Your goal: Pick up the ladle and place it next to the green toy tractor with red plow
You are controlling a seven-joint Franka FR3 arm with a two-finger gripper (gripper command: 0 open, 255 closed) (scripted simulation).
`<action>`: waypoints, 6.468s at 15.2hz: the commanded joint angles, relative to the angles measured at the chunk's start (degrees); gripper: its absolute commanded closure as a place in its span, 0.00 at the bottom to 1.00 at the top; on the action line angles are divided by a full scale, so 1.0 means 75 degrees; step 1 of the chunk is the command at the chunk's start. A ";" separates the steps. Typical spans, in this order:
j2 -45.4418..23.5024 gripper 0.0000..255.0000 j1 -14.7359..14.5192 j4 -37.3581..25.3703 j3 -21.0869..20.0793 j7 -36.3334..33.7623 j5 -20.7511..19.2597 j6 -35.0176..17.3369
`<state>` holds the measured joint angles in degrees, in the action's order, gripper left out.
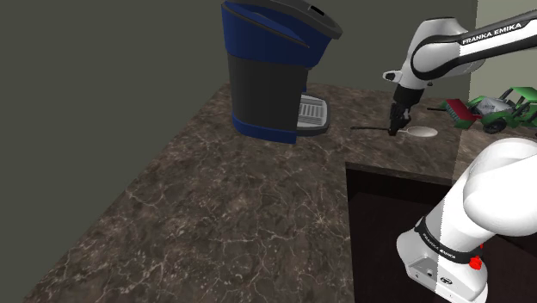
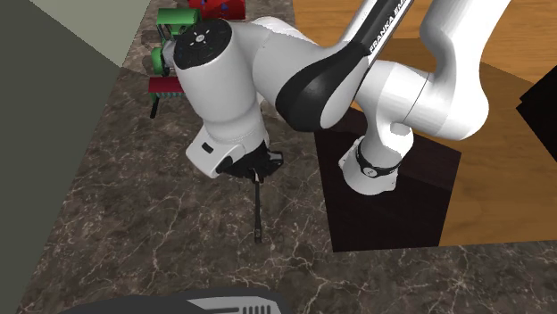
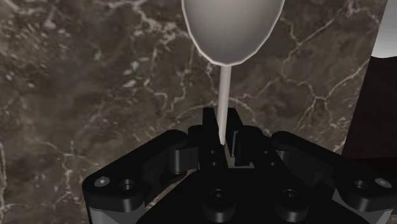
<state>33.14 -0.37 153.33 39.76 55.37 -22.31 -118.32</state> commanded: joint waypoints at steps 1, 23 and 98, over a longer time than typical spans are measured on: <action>0.0185 1.00 0.0049 -0.0081 -0.0114 -0.0022 0.0011 0.0272; 0.0953 1.00 0.0030 -0.1794 -0.1015 -0.0048 0.0518 0.2764; 0.3053 1.00 -0.0501 -0.8759 0.5723 0.8424 -0.5057 0.5371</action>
<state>55.73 -4.45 86.70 82.64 118.98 -60.08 -77.49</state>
